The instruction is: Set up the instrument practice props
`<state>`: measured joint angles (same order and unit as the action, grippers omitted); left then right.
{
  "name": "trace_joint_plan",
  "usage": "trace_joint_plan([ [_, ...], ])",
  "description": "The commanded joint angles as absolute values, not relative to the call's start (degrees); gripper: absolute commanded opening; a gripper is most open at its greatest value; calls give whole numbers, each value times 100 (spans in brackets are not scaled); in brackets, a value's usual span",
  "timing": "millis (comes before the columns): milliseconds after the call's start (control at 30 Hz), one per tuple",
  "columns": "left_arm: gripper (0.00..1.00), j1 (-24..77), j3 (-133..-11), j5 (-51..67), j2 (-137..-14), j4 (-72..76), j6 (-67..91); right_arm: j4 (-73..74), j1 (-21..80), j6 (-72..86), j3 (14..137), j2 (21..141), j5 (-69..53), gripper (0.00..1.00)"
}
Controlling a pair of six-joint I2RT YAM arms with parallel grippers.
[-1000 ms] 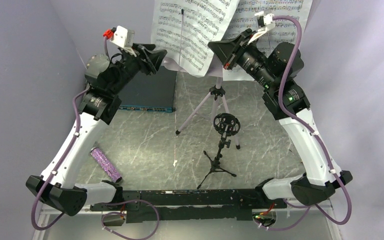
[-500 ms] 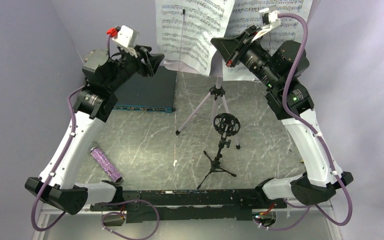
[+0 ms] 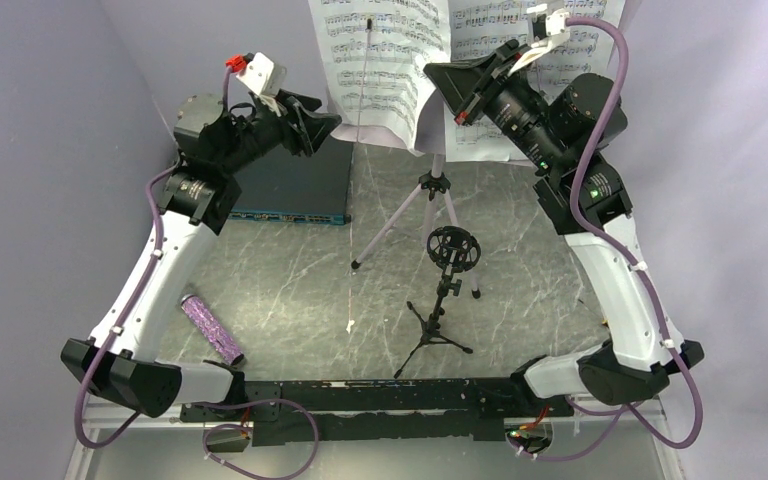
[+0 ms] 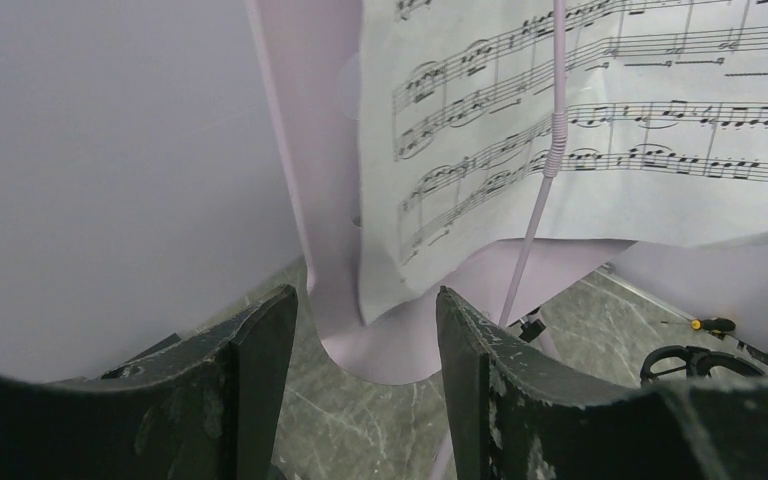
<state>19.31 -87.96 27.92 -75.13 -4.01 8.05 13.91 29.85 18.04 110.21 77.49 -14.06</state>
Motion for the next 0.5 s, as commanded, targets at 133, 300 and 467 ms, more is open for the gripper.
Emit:
trace_joint_plan([
  [133, 59, 1890, -8730, 3047, -7458, -37, 915, 1325, 3003, 1690, 11348, 7929, -1582, 0],
  [300, 60, 1890, -8753, 2976, -7426, -96, 846, 1362, 2997, 1705, 11466, 8053, -1633, 0],
  [467, 59, 1873, -8773, 2949, -7418, -158, 808, 1393, 2999, 1717, 11564, 8172, -1706, 0],
])
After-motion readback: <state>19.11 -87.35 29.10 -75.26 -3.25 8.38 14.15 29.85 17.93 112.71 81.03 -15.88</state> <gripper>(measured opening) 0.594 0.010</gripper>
